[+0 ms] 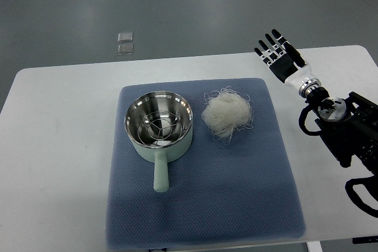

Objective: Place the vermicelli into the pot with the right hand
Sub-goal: 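Swing the right hand over and lower it toward the white vermicelli bundle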

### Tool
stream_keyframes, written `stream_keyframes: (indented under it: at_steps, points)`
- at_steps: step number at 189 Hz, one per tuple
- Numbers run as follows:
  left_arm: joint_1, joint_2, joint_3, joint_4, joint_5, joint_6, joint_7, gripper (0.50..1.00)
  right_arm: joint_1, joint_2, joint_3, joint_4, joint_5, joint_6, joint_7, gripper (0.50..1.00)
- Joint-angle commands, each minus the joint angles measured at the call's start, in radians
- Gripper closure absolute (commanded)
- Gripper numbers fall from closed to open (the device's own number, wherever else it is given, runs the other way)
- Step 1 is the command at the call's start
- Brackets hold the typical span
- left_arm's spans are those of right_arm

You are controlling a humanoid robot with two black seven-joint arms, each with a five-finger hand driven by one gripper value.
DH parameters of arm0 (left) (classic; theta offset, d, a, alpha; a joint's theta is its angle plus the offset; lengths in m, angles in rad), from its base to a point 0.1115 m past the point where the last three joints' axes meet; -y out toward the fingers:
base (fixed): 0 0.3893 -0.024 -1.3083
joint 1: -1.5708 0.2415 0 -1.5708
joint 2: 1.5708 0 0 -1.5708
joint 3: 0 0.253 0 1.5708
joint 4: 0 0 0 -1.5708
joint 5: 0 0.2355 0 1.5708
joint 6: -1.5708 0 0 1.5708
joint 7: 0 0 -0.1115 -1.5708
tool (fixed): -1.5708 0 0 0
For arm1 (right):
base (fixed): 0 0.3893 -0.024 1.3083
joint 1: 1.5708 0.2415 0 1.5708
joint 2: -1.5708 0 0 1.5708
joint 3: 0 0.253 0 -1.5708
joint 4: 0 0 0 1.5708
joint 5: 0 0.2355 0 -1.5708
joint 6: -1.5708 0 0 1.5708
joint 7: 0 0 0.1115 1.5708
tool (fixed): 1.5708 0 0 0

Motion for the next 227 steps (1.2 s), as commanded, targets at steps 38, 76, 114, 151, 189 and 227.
stream_keyframes:
  at_steps: [38, 76, 114, 151, 189, 227]
  points:
    - [0.001, 0.0, -0.006, -0.005, -0.001, 0.005, 0.001, 0.5, 0.02, -0.003, -0.009, 0.002, -0.029, 0.0, -0.001, 0.564]
    - [0.001, 0.0, -0.005, -0.005, -0.003, 0.005, 0.001, 0.5, 0.112, -0.035, -0.096, 0.002, -0.241, 0.0, -0.003, 0.566]
    - [0.001, 0.0, -0.003, -0.037, -0.005, 0.001, 0.001, 0.5, 0.221, -0.11, -0.233, 0.002, -0.491, 0.0, -0.005, 0.566]
    - [0.002, 0.0, -0.003, -0.062, -0.005, -0.005, 0.001, 0.5, 0.353, -0.164, -0.464, 0.003, -0.755, 0.0, 0.009, 0.566]
    - [0.002, 0.0, -0.002, -0.063, -0.005, -0.007, 0.001, 0.5, 0.477, -0.239, -0.675, 0.158, -0.963, 0.0, 0.052, 0.566]
    - [0.002, 0.0, -0.002, -0.086, -0.005, -0.007, 0.002, 0.5, 0.517, -0.341, -0.678, 0.474, -1.239, 0.0, 0.048, 0.566]
